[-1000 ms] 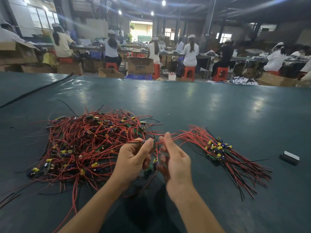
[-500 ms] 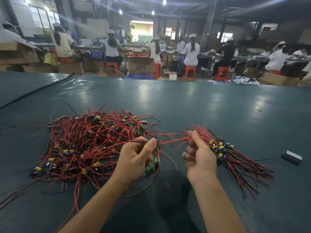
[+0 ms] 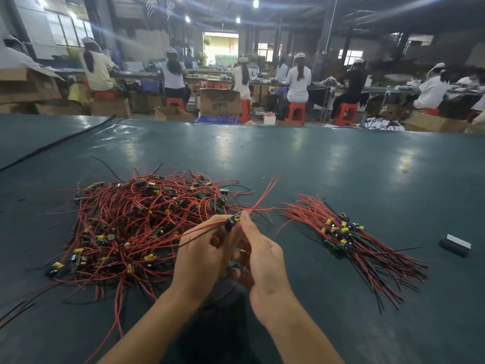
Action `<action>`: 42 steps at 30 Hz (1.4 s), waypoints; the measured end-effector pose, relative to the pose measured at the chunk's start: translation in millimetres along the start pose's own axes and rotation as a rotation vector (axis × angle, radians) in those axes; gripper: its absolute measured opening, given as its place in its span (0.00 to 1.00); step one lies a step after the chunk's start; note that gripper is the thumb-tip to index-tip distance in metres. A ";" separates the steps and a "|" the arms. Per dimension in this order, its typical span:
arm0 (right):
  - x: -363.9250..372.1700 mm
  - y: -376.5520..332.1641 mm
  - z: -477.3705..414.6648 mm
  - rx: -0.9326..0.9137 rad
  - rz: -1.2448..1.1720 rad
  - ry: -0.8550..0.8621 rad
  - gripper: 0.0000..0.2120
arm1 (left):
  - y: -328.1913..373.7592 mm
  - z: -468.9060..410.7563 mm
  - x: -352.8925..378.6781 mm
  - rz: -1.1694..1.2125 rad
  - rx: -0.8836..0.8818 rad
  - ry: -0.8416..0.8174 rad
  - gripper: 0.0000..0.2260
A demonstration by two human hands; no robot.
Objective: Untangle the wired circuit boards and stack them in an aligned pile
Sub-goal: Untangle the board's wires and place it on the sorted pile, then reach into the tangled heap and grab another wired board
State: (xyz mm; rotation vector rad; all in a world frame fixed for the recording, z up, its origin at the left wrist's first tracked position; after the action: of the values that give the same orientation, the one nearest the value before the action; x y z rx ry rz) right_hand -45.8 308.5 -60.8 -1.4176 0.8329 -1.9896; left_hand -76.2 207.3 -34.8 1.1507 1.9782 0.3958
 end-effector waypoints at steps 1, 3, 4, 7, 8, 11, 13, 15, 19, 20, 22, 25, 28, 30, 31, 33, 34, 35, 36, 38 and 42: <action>-0.5 0.4 0.1 0.000 -0.010 0.010 0.15 | 1.3 0.4 -1.6 -0.050 0.027 -0.003 0.06; -1.9 0.4 -0.1 -0.009 -0.019 0.022 0.13 | -0.1 3.2 -1.6 -0.124 0.063 -0.017 0.09; -2.9 0.5 -0.3 -0.019 -0.023 0.030 0.12 | -2.0 4.2 -0.2 -0.139 0.067 -0.034 0.12; -4.8 -2.3 -0.5 -0.031 -0.081 0.064 0.08 | 1.6 5.8 2.5 -0.185 0.139 -0.098 0.19; -5.5 -5.7 -0.6 -0.037 -0.110 0.071 0.08 | 4.9 5.5 4.1 -0.235 0.209 -0.118 0.23; -10.1 -22.4 -2.5 -0.098 -0.189 0.084 0.11 | -2.4 3.6 13.3 -0.315 0.220 -0.269 0.31; -13.0 -37.6 -3.2 -0.144 -0.228 0.071 0.07 | -16.5 3.7 16.0 -0.313 0.188 -0.333 0.30; -18.0 -58.0 -5.3 -0.181 -0.278 0.052 0.05 | -22.0 1.6 13.3 -0.336 0.202 -0.312 0.25; -34.8 -112.0 -14.2 -0.270 -0.074 0.074 0.05 | -19.4 -0.7 11.2 -0.322 0.233 -0.259 0.19; -40.3 -125.9 -16.3 -0.310 0.022 0.100 0.06 | -19.0 0.1 12.5 -0.322 0.232 -0.269 0.18; -53.2 -153.8 -20.0 -0.414 0.249 0.175 0.08 | -18.7 1.7 13.9 -0.329 0.235 -0.268 0.15; -70.5 -187.4 -26.1 -0.536 0.777 0.298 0.09 | -17.8 1.6 13.2 -0.326 0.239 -0.253 0.13; -87.5 -202.7 -34.2 -0.493 1.428 0.490 0.09 | -18.8 2.0 13.6 -0.318 0.232 -0.262 0.12; -95.7 -201.7 -39.2 -0.421 1.698 0.573 0.09 | -19.1 2.5 13.8 -0.318 0.221 -0.258 0.10; -98.7 -198.6 -42.4 -0.391 1.786 0.592 0.11 | -18.8 2.4 13.6 -0.325 0.215 -0.246 0.09; -102.1 -189.7 -48.6 -0.371 1.886 0.605 0.11 | -16.5 2.2 11.7 -0.363 0.206 -0.207 0.10; -103.4 -184.9 -51.2 -0.373 1.908 0.601 0.10 | -15.8 2.2 10.5 -0.389 0.199 -0.189 0.11; -104.9 -180.2 -53.0 -0.375 1.921 0.596 0.10 | -15.4 2.3 9.3 -0.419 0.195 -0.174 0.12; -106.2 -175.7 -54.4 -0.372 1.933 0.591 0.10 | -15.5 2.4 8.3 -0.450 0.194 -0.164 0.13; -107.7 -166.2 -57.1 -0.369 1.947 0.570 0.11 | -19.0 2.3 9.1 -0.510 0.190 -0.179 0.12; -92.9 -152.0 -52.4 -0.498 1.863 0.564 0.18 | -34.3 2.5 18.4 -0.548 0.150 -0.344 0.17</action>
State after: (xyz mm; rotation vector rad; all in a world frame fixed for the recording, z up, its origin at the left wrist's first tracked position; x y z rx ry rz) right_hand -81.3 485.2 -16.5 0.1833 1.8979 -0.5718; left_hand -99.3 203.9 -66.0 0.6605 1.9328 -0.2255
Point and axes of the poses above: each hand's wrist, its own z-axis away from the middle knuckle, its own x-axis out of the palm, y = z × x, the point moved 6 cm from there along -z, towards the middle knuckle, and after that the axes turned 14 degrees about -z, right-handed, at the moved point
